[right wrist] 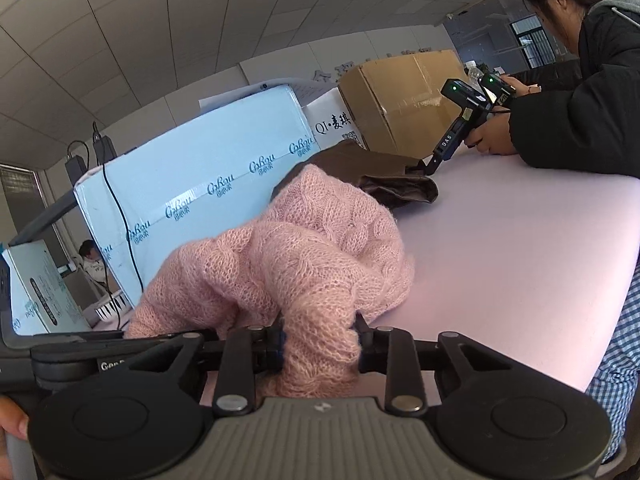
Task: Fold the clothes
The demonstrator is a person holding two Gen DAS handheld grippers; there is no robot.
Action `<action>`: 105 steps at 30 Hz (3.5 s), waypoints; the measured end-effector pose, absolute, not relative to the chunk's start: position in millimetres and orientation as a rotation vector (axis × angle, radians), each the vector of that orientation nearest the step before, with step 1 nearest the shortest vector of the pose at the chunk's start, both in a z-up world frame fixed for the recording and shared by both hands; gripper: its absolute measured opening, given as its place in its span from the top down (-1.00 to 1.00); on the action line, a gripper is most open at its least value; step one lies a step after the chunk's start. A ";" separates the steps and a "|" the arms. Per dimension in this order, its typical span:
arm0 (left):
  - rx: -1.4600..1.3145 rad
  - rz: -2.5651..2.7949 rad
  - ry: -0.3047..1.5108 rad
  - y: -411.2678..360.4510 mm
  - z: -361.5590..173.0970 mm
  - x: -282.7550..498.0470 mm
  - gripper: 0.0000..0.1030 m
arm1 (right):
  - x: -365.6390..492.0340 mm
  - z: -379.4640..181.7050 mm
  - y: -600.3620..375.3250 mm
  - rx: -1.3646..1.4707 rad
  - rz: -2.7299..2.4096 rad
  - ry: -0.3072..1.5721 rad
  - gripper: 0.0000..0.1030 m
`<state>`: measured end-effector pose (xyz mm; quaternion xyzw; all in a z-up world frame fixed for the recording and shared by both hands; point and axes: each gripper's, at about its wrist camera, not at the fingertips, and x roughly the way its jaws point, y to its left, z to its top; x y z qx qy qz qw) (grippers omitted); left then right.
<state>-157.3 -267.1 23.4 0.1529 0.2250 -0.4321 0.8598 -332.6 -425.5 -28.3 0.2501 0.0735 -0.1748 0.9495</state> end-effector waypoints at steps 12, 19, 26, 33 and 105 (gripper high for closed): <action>0.168 -0.749 0.439 -145.3 72.8 -140.9 0.39 | -297.3 47.2 -332.3 0.300 -0.103 0.013 0.44; 0.092 -0.565 0.478 -15.5 74.5 -144.4 0.39 | -254.6 67.4 -246.7 0.189 0.205 0.053 0.44; -0.135 -0.390 0.649 102.1 33.8 -152.1 0.35 | -196.1 57.8 -139.3 0.164 0.533 0.252 0.44; -0.344 -0.214 0.659 171.6 32.8 -187.2 -0.60 | -186.1 20.4 -59.8 0.067 0.613 0.449 0.31; -0.217 -0.520 0.417 98.9 100.7 -191.6 -0.76 | -243.2 111.9 -254.3 0.239 0.466 0.154 -0.31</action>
